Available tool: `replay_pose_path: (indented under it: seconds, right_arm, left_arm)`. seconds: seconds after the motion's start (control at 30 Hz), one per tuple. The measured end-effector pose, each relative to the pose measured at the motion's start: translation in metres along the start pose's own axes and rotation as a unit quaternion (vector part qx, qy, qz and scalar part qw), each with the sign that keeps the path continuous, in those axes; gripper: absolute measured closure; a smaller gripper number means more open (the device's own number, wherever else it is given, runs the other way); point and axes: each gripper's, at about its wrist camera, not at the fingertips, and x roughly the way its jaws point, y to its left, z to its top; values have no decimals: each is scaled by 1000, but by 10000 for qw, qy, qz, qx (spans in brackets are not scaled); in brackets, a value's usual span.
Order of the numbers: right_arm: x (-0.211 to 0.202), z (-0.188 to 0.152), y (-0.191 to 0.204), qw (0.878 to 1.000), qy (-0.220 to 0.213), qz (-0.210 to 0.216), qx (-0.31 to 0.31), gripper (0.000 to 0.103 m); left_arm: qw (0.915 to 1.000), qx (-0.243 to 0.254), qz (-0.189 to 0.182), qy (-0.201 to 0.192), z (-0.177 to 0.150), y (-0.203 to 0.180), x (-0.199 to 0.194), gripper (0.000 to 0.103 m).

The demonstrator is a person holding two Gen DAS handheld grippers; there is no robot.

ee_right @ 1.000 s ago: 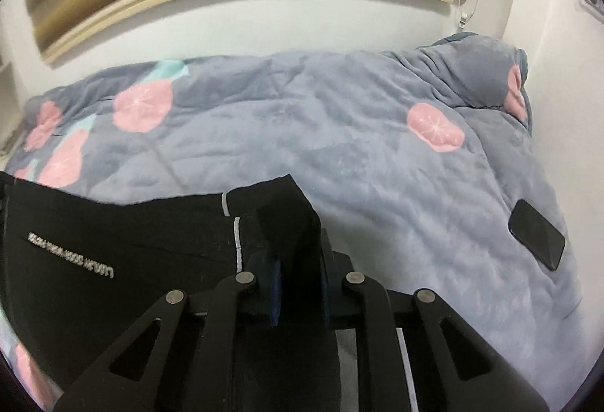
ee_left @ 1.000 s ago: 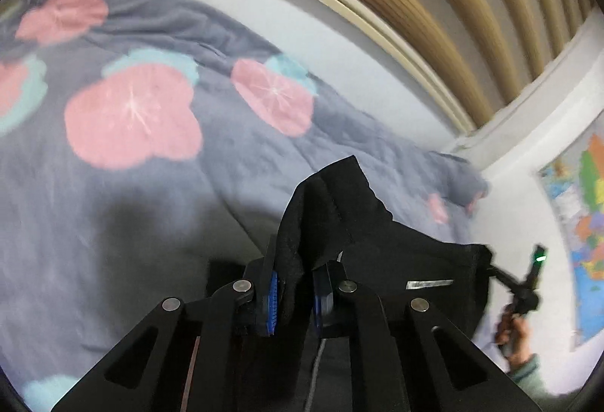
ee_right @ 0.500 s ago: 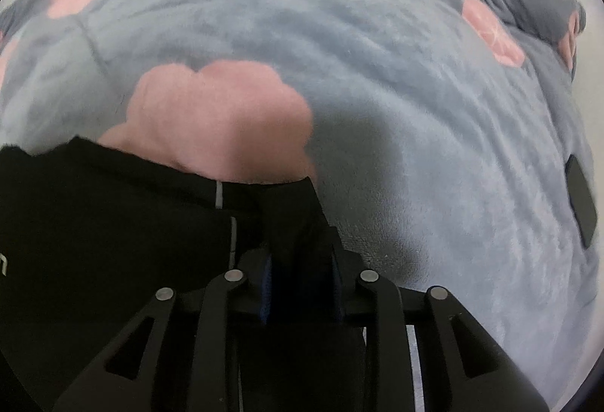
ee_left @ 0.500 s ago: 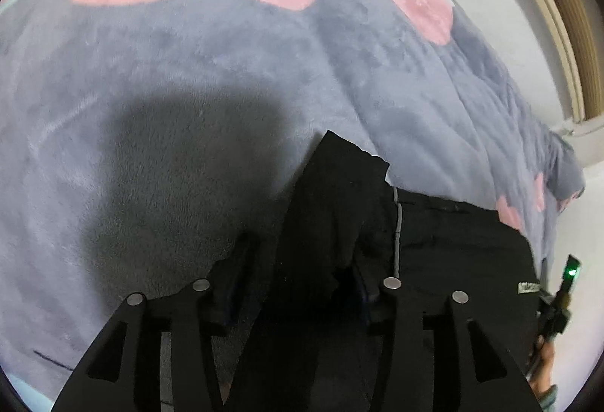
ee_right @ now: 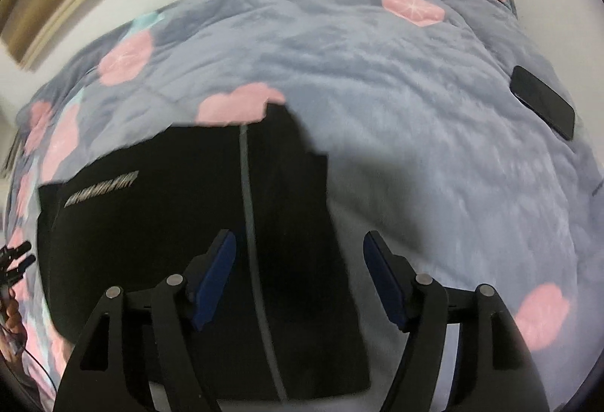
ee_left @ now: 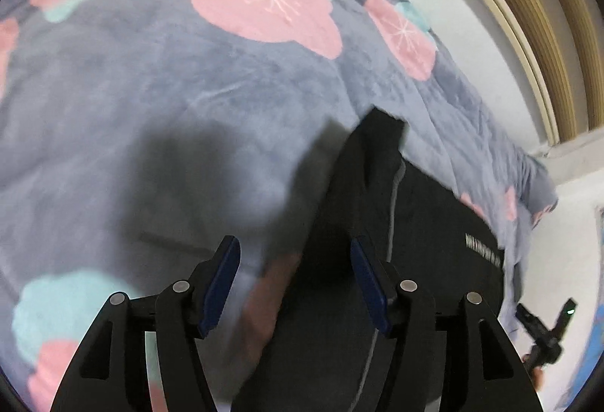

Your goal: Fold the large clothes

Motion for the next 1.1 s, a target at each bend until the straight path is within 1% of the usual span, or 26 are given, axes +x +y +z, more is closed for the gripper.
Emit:
replay_pose_path:
  seconds: [0.07, 0.1, 0.13, 0.23, 0.3, 0.33, 0.4, 0.47, 0.5, 0.57, 0.67, 0.73, 0.83, 0.87, 0.9, 1.0, 1.03, 1.1]
  right_arm:
    - [-8, -15, 12, 9998, 11, 208, 19, 30]
    - [-11, -25, 24, 9993, 38, 380, -43, 30]
    - [-12, -31, 38, 9988, 47, 461, -126, 30]
    - [-10, -47, 76, 9974, 17, 530, -488, 30]
    - [3, -54, 100, 9965, 96, 449, -693, 30]
    - [8, -58, 106, 9964, 128, 402, -732, 30]
    - [32, -64, 117, 9956, 305, 102, -883, 30]
    - [57, -69, 117, 9942, 573, 10, -915, 30]
    - [72, -74, 116, 9936, 693, 8, -897, 29]
    - [88, -81, 115, 9932, 702, -6, -928, 28]
    - [93, -85, 123, 9913, 553, -164, -1184, 28]
    - [89, -81, 122, 9913, 643, -97, -1147, 28]
    - [73, -67, 113, 9930, 743, 254, -881, 30]
    - [59, -59, 112, 9937, 624, 450, -819, 30]
    - [45, -50, 114, 9940, 411, 549, -856, 30]
    - [22, -24, 129, 9922, -76, 581, -1101, 30]
    - [22, -9, 136, 9912, -190, 601, -1164, 30]
    - [36, 12, 144, 9919, -199, 521, -1144, 30]
  left_arm:
    - [9993, 330, -45, -147, -22, -19, -19, 40]
    - [9983, 538, -88, -212, -35, -36, -25, 40]
    - [9973, 675, -181, -233, -45, -49, -29, 40]
    - [9904, 1213, -655, -29, -84, -108, -18, 40]
    - [9852, 1517, -784, 152, -105, -140, -3, 40]
    - [9809, 1778, -744, 249, -119, -158, 9, 40]
    - [9767, 2041, -522, 409, -137, -175, 30, 40]
    - [9760, 2115, -188, 475, -150, -178, 50, 40]
    - [9748, 2151, -11, 587, -154, -177, 65, 41]
    - [9757, 2032, 84, 819, -152, -169, 91, 41]
    - [9769, 1925, 77, 922, -145, -165, 105, 41]
    - [9769, 1902, 78, 974, -142, -165, 104, 41]
    - [9765, 1924, -120, 965, -136, -165, 86, 40]
    - [9765, 1948, -240, 895, -133, -166, 74, 40]
    - [9766, 1984, -334, 765, -127, -168, 61, 41]
    - [9778, 2026, -424, 314, -104, -175, 33, 40]
    - [9788, 1993, -444, 172, -94, -177, 28, 40]
    - [9809, 1885, -474, 10, -66, -181, 31, 40]
